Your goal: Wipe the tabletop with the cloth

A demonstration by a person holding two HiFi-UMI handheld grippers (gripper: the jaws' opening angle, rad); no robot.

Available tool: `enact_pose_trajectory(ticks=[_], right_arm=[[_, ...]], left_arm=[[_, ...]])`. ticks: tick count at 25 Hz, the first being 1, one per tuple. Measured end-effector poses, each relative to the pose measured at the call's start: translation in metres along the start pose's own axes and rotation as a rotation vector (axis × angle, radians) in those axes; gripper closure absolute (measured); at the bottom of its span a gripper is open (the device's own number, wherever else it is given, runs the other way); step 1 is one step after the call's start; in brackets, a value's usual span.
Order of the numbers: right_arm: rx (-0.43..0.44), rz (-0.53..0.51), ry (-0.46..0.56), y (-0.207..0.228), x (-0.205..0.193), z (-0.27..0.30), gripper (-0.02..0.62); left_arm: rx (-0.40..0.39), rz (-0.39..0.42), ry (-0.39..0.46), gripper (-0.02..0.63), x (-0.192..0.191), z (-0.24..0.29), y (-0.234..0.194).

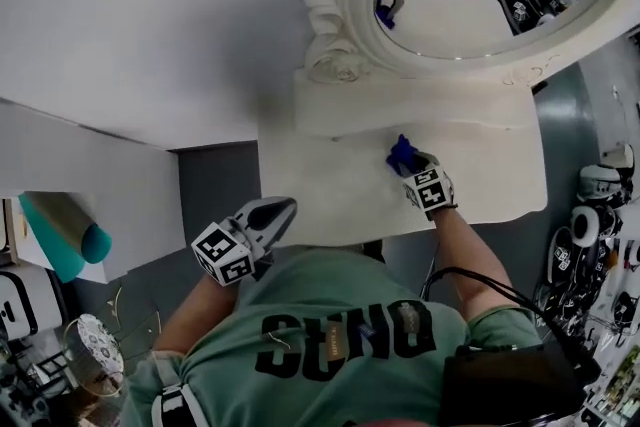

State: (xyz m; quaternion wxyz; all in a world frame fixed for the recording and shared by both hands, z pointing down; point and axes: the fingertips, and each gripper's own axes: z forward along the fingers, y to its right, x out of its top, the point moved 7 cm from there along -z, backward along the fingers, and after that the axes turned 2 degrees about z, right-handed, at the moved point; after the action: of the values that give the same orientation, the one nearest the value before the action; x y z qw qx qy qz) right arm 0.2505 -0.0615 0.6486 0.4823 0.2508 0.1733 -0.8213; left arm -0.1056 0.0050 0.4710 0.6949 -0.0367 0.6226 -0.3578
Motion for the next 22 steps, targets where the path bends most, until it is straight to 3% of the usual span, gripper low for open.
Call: enact_pose_trajectory(ticks=[4,6,8,10,13,17,22], right_arm=[[-0.064,-0.006,0.042,0.045,0.034,0.052,0.491],[-0.051,0.02,0.046,0.049,0.044,0.063,0.491],[-0.019,-0.028,0.015,0.041,0.042,0.059,0.491],[0.045,-0.136,-0.036,0.019,0.018,0.039,0.492],[0.198,-0.267,-0.1,-0.027,-0.051,-0.015,0.492],[0.407,-0.323,-0.156,-0.065,-0.14,-0.08,0.492],[0.552,-0.298,-0.15,-0.051,-0.152,-0.088,0.492]], left_arm=[[0.096,-0.008,-0.001,0.604,-0.009,0.002,0.022],[0.147,-0.008,0.005,0.604,-0.014,0.001,0.031],[0.184,-0.016,0.012,0.604,-0.019,0.006,0.039],[0.19,-0.019,0.019,0.604,-0.023,0.018,0.048],[0.164,-0.016,0.033,0.604,-0.023,0.048,0.066],[0.114,0.003,0.038,0.604,-0.02,0.096,0.09],[0.128,0.011,0.03,0.604,-0.029,0.124,0.12]])
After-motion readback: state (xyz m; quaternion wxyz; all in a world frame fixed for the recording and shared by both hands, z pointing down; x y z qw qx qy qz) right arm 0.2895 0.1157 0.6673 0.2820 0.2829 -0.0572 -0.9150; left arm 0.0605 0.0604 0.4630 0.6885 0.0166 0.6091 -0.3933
